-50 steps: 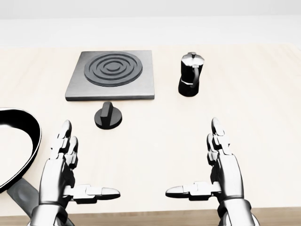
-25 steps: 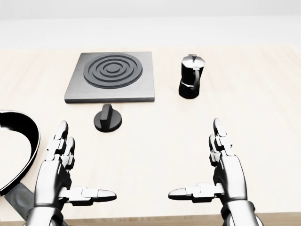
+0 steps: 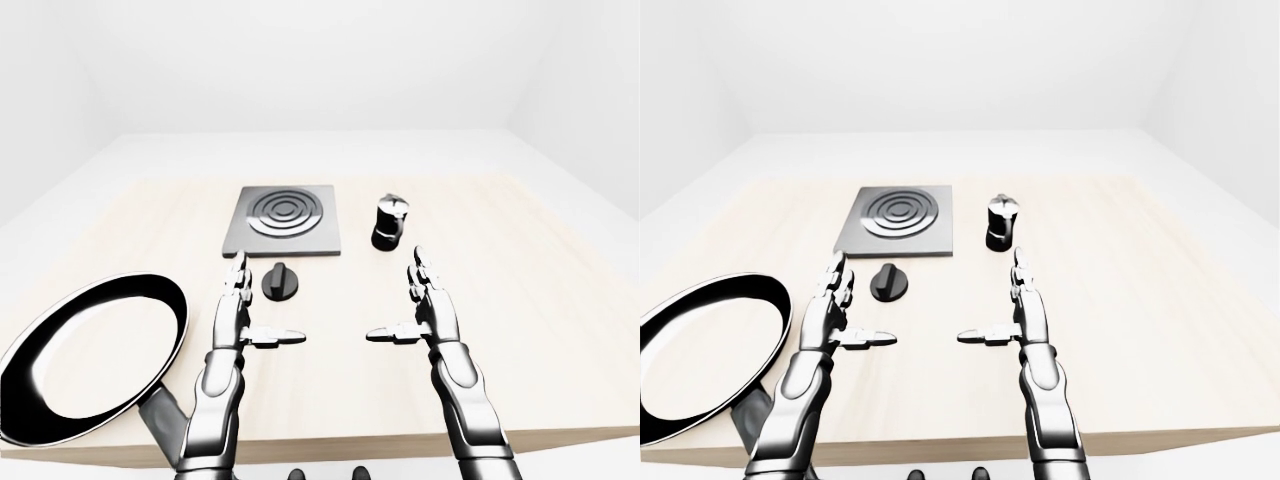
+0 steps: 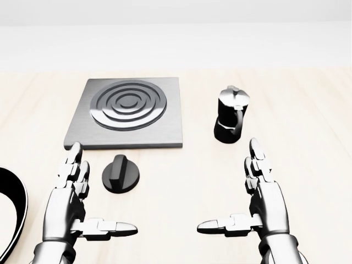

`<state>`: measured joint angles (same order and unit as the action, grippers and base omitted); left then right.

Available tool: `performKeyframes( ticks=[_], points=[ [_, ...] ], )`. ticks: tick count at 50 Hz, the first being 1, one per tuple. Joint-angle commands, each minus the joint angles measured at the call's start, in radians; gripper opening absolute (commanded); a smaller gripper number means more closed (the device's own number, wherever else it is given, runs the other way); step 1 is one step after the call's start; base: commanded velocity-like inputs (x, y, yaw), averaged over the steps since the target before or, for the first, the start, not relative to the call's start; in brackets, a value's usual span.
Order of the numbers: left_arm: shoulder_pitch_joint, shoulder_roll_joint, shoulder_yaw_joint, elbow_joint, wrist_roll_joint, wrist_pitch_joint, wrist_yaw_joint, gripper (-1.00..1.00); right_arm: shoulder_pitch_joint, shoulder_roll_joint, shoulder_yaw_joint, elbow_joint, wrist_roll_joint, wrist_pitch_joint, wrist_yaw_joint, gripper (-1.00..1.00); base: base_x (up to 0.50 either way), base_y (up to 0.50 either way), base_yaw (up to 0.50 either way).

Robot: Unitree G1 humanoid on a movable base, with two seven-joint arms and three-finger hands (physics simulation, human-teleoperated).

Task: Turn on the stove.

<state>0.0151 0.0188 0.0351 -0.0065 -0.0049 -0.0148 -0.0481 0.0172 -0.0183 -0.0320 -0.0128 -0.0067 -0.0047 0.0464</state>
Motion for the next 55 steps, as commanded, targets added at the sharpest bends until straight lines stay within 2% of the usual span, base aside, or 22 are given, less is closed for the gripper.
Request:
performKeyframes(
  ticks=[1, 15, 22, 27, 29, 33, 35, 40, 43, 46, 49, 54, 55],
  points=[
    [0.0, 0.0, -0.002, 0.005, 0.001, -0.003, -0.001, 1.0, 0.001, 0.0, -0.001, 0.001, 0.001, -0.001, 0.0, 1.0, 0.16, 0.0, 0.0],
    [-0.002, 0.0, -0.001, 0.003, 0.002, 0.0, -0.002, 1.0, 0.001, 0.001, 0.0, -0.006, 0.0, 0.008, -0.002, 1.0, 0.13, 0.0, 0.0],
    [-0.002, 0.0, -0.003, 0.006, 0.003, -0.001, -0.003, 1.0, -0.001, 0.0, -0.001, 0.008, 0.001, -0.004, -0.001, 1.0, 0.13, 0.0, 0.0],
    [-0.016, -0.001, 0.001, 0.051, 0.0, -0.024, 0.0, 1.0, 0.005, 0.0, 0.0, -0.006, 0.002, 0.006, 0.0, 1.0, 0.09, 0.0, 0.0],
    [-0.021, 0.0, 0.004, 0.064, -0.006, -0.026, 0.001, 1.0, 0.002, 0.0, -0.001, 0.005, 0.002, -0.004, 0.0, 1.0, 0.0, 0.0, 0.0],
    [-0.04, 0.003, 0.009, 0.1, -0.017, -0.032, 0.001, 1.0, 0.002, -0.001, -0.001, 0.002, 0.001, -0.003, 0.001, 1.0, 0.0, 0.0, 0.0],
    [-0.046, 0.004, 0.006, 0.071, -0.015, 0.01, 0.005, 1.0, 0.005, -0.001, -0.001, -0.005, 0.0, 0.002, 0.001, 1.0, 0.0, 0.0, 0.0],
    [-0.069, 0.012, 0.014, 0.075, -0.014, 0.034, 0.009, 1.0, 0.003, 0.0, -0.001, -0.003, -0.001, 0.002, 0.0, 1.0, 0.0, 0.0, 0.0],
    [-0.086, 0.017, 0.021, 0.096, -0.013, 0.036, 0.011, 1.0, 0.001, 0.0, 0.0, -0.005, -0.001, 0.006, -0.001, 1.0, 0.0, 0.0, 0.0],
    [-0.103, 0.021, 0.028, 0.124, -0.015, 0.032, 0.012, 1.0, 0.0, 0.0, 0.0, -0.002, -0.002, 0.005, -0.002, 1.0, 0.0, 0.0, 0.0],
    [-0.123, 0.026, 0.032, 0.176, -0.016, 0.01, 0.013, 1.0, -0.003, 0.0, 0.0, 0.004, -0.002, 0.004, -0.002, 1.0, 0.0, 0.0, 0.0],
    [-0.132, 0.029, 0.034, 0.209, -0.016, -0.001, 0.016, 1.0, -0.002, 0.0, 0.0, -0.004, -0.001, 0.011, -0.003, 1.0, 0.0, 0.0, 0.0],
    [-0.138, 0.029, 0.035, 0.242, -0.015, -0.021, 0.016, 1.0, -0.001, 0.0, 0.001, -0.009, -0.001, 0.015, -0.003, 1.0, 0.0, 0.0, 0.0]
  ],
)
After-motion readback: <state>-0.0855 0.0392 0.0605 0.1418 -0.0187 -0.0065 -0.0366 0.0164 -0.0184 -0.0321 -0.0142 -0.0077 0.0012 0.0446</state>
